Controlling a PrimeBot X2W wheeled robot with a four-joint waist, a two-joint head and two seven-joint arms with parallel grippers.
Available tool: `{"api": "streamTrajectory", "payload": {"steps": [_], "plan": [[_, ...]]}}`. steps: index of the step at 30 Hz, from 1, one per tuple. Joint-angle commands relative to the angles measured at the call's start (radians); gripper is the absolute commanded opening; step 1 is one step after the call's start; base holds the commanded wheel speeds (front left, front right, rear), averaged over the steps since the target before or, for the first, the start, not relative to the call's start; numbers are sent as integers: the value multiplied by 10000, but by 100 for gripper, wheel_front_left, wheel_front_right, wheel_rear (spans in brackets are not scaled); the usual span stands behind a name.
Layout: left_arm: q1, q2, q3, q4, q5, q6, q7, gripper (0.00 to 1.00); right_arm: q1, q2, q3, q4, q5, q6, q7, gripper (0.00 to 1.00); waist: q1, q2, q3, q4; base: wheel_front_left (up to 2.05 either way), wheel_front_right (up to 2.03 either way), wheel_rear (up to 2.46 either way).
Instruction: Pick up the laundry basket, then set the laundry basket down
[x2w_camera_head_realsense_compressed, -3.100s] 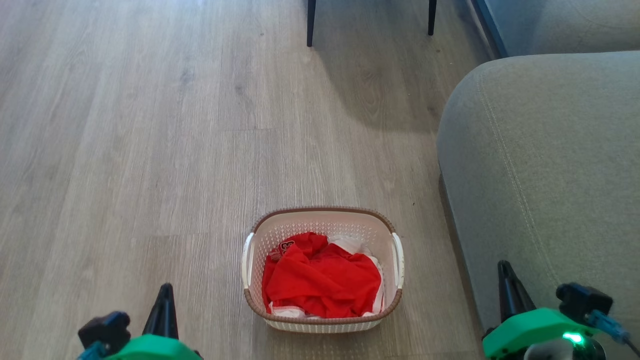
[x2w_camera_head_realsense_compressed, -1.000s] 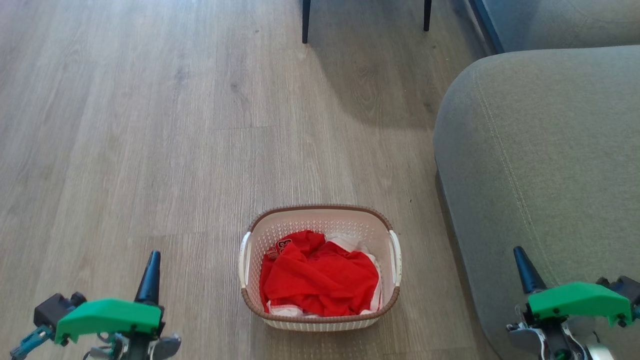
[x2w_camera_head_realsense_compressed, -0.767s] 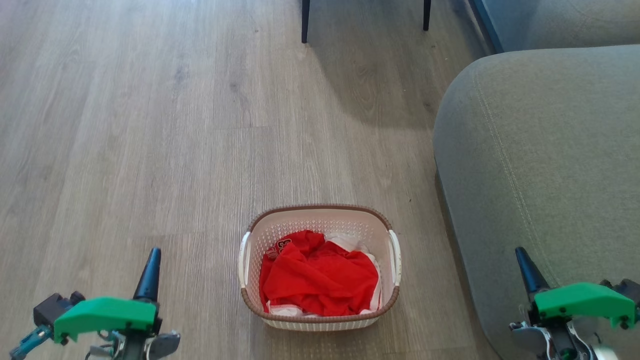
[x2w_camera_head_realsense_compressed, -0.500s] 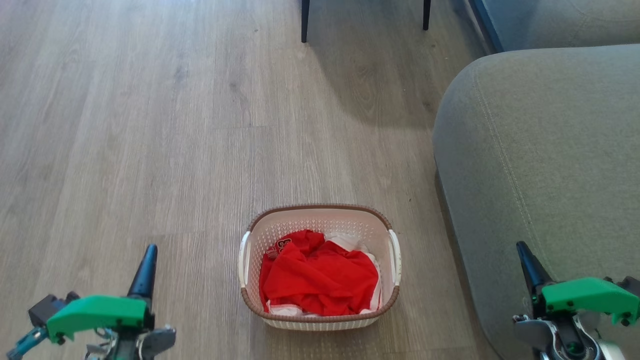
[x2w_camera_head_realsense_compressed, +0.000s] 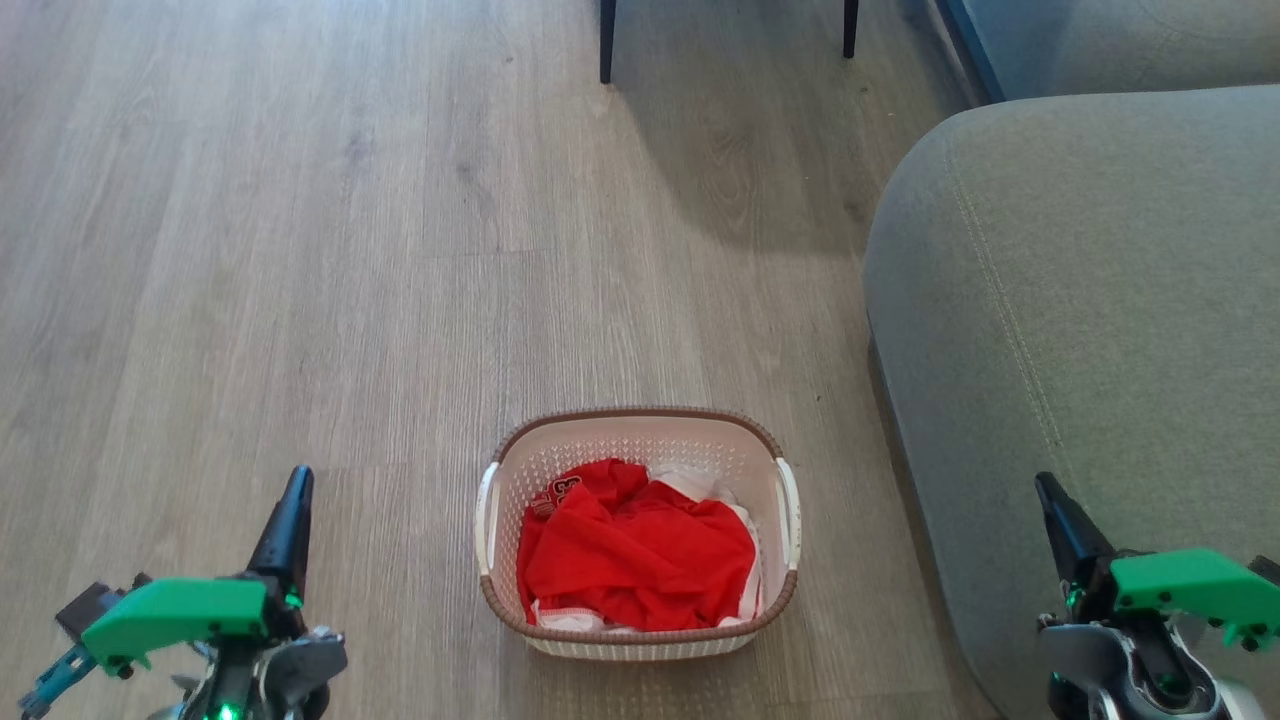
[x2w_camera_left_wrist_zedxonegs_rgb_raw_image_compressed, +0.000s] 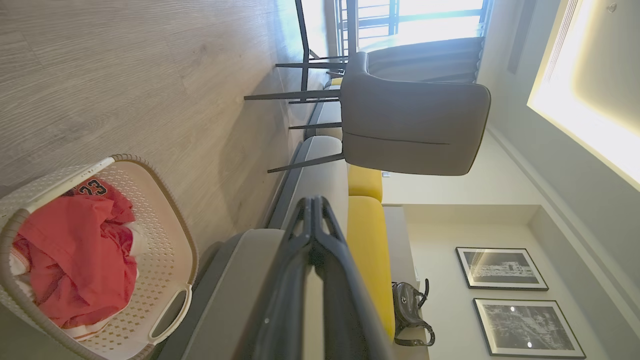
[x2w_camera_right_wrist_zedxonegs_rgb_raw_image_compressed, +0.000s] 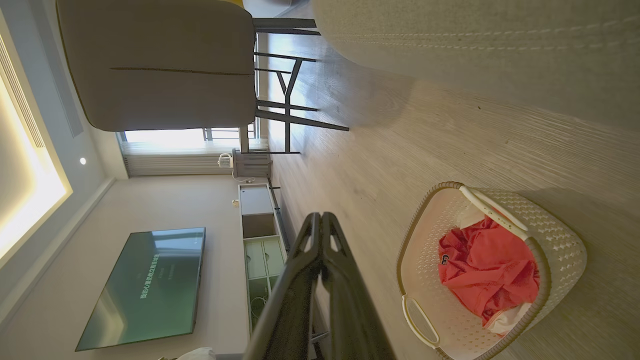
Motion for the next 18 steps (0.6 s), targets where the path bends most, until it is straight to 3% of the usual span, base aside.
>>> {"api": "streamTrajectory", "payload": {"steps": [1,7,18], "plan": [[-683,77,425,-299,-274,-134,81,0,-561,-157,98,-301,287,13,129,0,0,0,1,-2,0,0,0],[-817,74,527,-266,-973,-209,261,0,-650,-155,-3,-269,938,14,307,0,0,0,7,-15,0,0,0],[-819,62,545,-266,-959,-209,276,0,-653,-124,-47,-266,902,14,342,0,0,0,7,-15,0,0,0]]}}
